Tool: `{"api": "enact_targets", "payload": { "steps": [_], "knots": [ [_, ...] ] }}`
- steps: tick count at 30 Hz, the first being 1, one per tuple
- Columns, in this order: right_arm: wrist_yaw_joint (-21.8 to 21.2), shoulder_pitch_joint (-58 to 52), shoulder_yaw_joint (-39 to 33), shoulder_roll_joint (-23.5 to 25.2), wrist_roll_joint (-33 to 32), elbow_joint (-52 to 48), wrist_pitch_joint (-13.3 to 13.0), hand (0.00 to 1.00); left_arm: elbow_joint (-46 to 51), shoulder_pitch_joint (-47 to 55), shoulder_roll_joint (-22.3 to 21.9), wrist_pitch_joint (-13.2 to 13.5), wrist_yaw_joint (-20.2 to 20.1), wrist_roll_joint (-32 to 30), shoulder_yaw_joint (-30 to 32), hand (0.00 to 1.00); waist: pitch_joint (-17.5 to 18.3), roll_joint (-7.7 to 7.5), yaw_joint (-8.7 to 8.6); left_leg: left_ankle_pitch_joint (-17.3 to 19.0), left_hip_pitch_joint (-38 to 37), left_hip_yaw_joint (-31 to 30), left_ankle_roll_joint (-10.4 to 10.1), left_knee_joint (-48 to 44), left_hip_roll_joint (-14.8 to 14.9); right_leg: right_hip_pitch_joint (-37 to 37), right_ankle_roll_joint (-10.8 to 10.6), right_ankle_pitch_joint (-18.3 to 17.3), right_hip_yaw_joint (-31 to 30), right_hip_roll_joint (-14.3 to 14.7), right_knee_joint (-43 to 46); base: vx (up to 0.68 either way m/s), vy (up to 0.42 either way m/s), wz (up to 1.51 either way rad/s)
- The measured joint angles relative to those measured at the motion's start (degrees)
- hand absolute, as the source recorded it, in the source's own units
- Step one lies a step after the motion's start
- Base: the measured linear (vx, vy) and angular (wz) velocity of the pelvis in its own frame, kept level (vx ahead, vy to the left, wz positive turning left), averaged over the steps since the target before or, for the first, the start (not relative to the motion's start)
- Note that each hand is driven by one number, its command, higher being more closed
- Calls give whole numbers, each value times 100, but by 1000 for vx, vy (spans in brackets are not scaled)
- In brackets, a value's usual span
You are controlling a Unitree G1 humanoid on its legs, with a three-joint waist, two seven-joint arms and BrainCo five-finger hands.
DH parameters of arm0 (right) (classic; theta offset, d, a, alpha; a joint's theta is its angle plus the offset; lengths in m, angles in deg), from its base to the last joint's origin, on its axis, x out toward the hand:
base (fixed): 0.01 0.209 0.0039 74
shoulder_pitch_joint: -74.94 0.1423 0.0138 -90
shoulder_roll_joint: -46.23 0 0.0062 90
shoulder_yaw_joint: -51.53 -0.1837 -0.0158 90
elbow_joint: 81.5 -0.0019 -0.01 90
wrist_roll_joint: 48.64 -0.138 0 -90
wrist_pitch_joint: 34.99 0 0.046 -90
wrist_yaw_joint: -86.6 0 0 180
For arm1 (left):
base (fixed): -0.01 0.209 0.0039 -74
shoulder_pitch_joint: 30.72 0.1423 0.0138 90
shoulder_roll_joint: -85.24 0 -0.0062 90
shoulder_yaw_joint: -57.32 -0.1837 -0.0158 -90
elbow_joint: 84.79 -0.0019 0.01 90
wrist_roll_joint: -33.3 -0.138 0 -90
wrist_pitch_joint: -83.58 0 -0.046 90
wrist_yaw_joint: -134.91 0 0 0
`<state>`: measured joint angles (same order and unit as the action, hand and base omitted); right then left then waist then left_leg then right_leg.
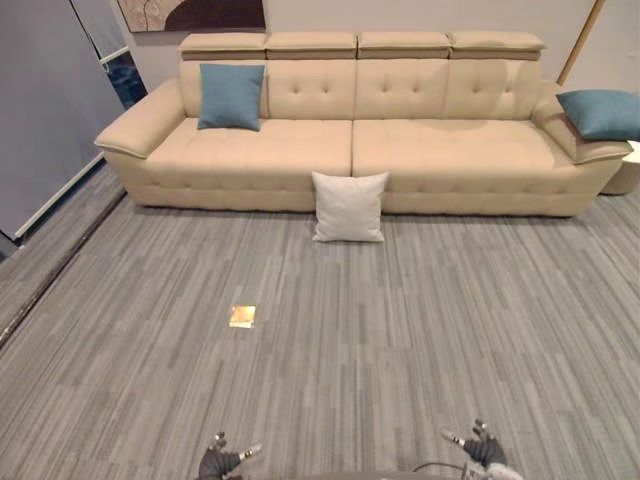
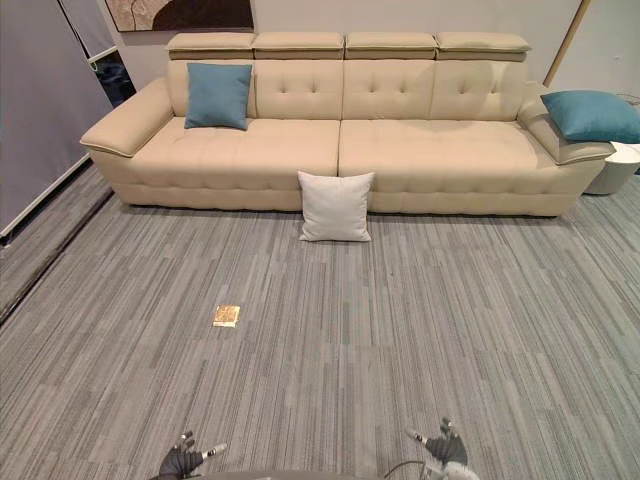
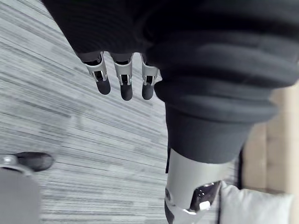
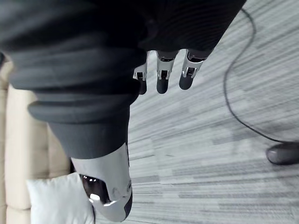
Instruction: Pick up cushions and gather them together orderly.
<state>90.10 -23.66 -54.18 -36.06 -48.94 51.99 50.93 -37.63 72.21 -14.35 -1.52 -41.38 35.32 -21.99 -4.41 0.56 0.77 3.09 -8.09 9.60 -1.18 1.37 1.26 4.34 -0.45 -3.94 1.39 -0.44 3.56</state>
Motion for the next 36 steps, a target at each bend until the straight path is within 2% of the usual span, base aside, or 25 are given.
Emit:
{"api": "enact_targets", "payload": {
  "steps": [6,13,17,20,22,23,25,26,27,28,30,31,32,33,34,35,36],
  "knots": [
    [-119,76,327,-209,317,-4,-1,0,68,-20,110,5,-124,1,-144,0,-89,74,-2,5,-5,-14,0,47,-2,28,-1,-1,19,1,-93,0,0,0],
    [-115,125,464,-225,319,2,21,0,104,-19,125,3,-123,11,-157,0,-177,46,-4,45,254,-12,56,-34,11,-204,-3,-3,34,12,-77,-9,-7,0],
    [-89,287,464,-240,319,2,28,0,313,-45,138,4,-120,58,-154,0,-304,22,8,356,755,14,97,-624,62,-469,-13,-10,-5,10,-27,15,4,-4],
    [-50,433,472,-247,317,2,36,0,547,-35,143,3,-114,165,-151,0,-367,75,20,706,1147,58,127,-1159,116,-676,-102,-129,-104,17,151,65,29,-14],
    [-7,493,472,-246,316,0,47,0,753,-14,143,1,-106,229,-148,0,-410,121,31,1023,1340,135,183,-1569,148,-930,-212,-413,-171,0,614,137,75,-18],
    [7,519,474,-241,316,-1,51,0,891,-2,142,2,-106,257,-149,0,-436,128,32,1235,1417,156,243,-1805,140,-1125,-350,-671,-173,-47,1122,151,115,-17],
    [6,562,502,-212,316,-25,59,0,1011,-27,143,5,-107,295,-158,0,-530,138,17,1480,1392,156,308,-1997,100,-1639,-479,-888,-120,-134,2397,159,127,-9],
    [7,539,520,-166,315,-216,64,0,1054,-69,158,5,-103,296,-176,0,-636,105,1,1649,1206,112,400,-2008,16,-2139,-443,-857,1,-262,3611,174,99,9],
    [6,495,535,-139,315,-280,63,0,1074,-78,183,3,-100,297,-188,0,-692,56,-16,1693,1103,81,414,-2007,-40,-2372,-413,-929,62,-311,4075,282,110,17],
    [5,385,550,-121,315,-370,72,0,1072,-109,195,-1,-93,299,-240,0,-732,40,-18,1857,909,56,433,-2014,-58,-2634,-278,-1051,170,-374,4335,257,75,14],
    [7,351,577,-113,312,-427,76,0,1067,-118,212,-3,-62,308,-318,0,-770,94,-36,1988,645,-49,425,-1888,-48,-2950,-303,-1114,399,-361,4013,446,70,29],
    [6,383,636,-117,312,-491,72,0,1065,-196,255,-2,-24,309,-400,0,-817,103,-153,2010,362,-176,431,-1642,3,-3232,-328,-1060,538,-297,3433,586,23,55],
    [7,407,654,-130,311,-519,72,0,1057,-249,254,-2,-4,309,-415,0,-862,141,-189,2008,184,-229,427,-1503,68,-3310,-270,-933,587,-233,3099,693,-34,76],
    [8,412,662,-163,310,-614,72,0,1041,-333,229,2,18,308,-439,0,-910,201,-299,1988,-170,-350,392,-1215,211,-3448,-219,-560,706,-109,2416,535,-59,63],
    [9,385,662,-163,311,-674,65,0,1033,-360,232,5,16,302,-451,0,-933,229,-340,1962,-296,-441,341,-1146,249,-3500,-204,-329,771,-45,2105,708,-96,74],
    [10,252,671,-162,315,-740,49,0,1004,-377,278,5,19,293,-519,0,-903,118,-359,1969,-496,-573,207,-1154,251,-3575,-10,308,798,-40,1585,756,-143,70],
    [13,209,665,-236,315,-730,58,0,889,-444,233,3,14,277,-616,0,-921,259,-421,2018,-665,-738,101,-1388,369,-3579,316,849,865,-32,1938,757,-130,48]
  ]
}}
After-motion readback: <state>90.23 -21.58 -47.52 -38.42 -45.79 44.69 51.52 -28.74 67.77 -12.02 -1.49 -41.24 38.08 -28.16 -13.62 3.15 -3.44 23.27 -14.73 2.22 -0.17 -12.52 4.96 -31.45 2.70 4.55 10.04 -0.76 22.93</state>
